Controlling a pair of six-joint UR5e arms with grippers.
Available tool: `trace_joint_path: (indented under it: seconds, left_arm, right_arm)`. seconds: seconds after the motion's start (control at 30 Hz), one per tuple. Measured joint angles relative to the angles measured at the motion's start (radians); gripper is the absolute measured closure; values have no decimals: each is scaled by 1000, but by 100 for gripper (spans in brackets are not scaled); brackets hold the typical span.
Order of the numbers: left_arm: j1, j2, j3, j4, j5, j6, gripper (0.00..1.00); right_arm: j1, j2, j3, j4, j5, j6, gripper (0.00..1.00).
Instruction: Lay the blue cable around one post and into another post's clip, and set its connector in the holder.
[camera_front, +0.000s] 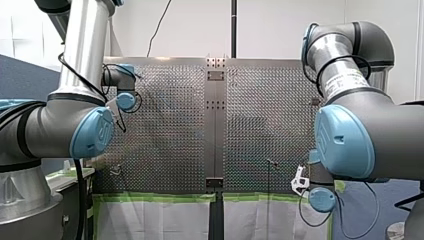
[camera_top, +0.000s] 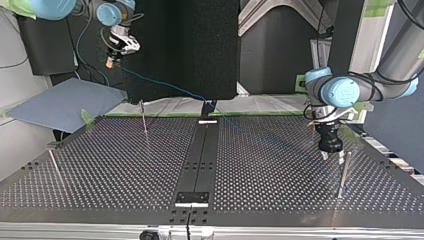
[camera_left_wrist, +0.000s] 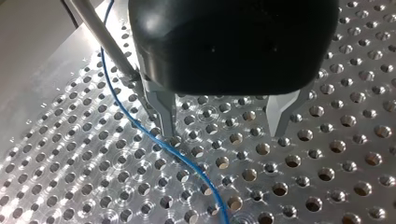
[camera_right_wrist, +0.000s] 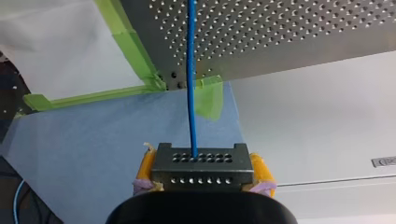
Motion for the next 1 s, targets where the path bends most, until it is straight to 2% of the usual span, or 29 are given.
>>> trace_joint_path:
  seconds: [0.3,0.5,0.73,1.0]
  left_arm:
    - [0,0,0,0,-7,6,4]
    - [0,0,0,-1,-8,12,4]
    - [0,0,0,-2,-8,22,4]
    - [-1,0,0,-5,-8,28,4]
  right_arm:
    - [-1,70,-29,-10,-1,-1,100]
    - [-2,85,-41,-52,-4,14,100]
    - [-5,48,-46,-102,-21,21,100]
    - [-16,-15,-77,-63,-60,15,100]
